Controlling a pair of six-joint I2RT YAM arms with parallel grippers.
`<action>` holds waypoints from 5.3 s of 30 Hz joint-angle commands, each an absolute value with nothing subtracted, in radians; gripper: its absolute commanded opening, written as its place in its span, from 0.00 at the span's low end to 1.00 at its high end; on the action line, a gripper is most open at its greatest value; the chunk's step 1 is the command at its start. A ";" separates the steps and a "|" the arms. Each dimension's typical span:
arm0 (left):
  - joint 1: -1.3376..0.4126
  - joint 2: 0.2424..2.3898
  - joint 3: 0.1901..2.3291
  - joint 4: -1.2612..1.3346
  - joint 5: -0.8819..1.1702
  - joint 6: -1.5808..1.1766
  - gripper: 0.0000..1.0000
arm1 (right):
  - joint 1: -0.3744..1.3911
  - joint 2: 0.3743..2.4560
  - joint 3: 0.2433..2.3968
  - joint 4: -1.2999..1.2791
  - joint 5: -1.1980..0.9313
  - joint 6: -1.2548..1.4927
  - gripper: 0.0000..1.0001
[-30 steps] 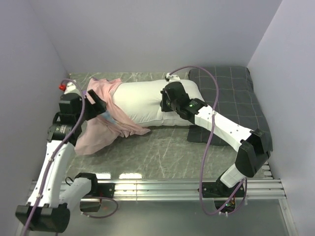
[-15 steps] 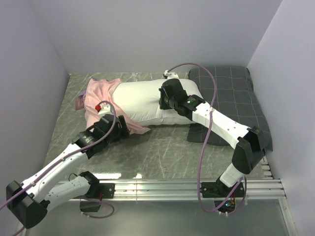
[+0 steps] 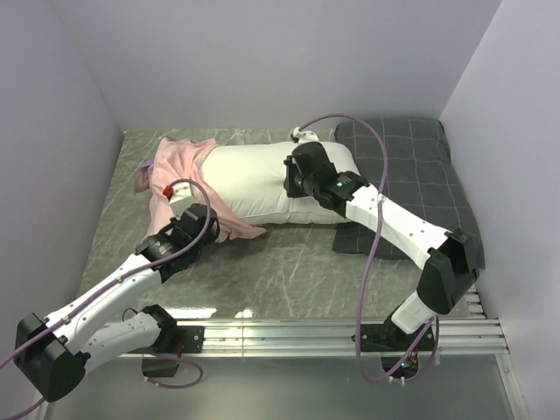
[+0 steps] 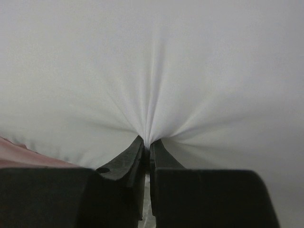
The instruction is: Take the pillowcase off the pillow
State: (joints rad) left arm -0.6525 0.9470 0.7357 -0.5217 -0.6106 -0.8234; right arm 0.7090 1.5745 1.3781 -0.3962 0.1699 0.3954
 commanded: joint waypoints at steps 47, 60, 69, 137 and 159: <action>-0.513 1.014 1.405 -0.710 -0.678 -0.537 0.01 | 0.865 1.701 2.045 -0.755 0.488 0.228 0.00; 0.309 1.130 1.249 -0.549 -0.149 -0.558 0.00 | 0.595 1.770 1.542 -0.422 0.235 0.390 0.00; 0.258 1.106 1.265 -0.463 0.057 -0.532 0.61 | 0.551 1.819 1.531 -0.384 0.160 0.382 0.00; -0.527 1.093 0.989 -0.616 -0.669 -0.689 0.01 | 0.541 1.913 1.677 -0.440 0.110 0.342 0.00; 0.043 0.928 0.793 -0.433 -0.163 -0.667 0.01 | 0.707 1.671 1.560 -0.365 0.244 0.193 0.77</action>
State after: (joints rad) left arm 0.0364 0.9401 0.7818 -0.4942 -0.2043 -0.6521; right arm 0.6182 1.8187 1.6062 -0.3363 0.1497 0.2703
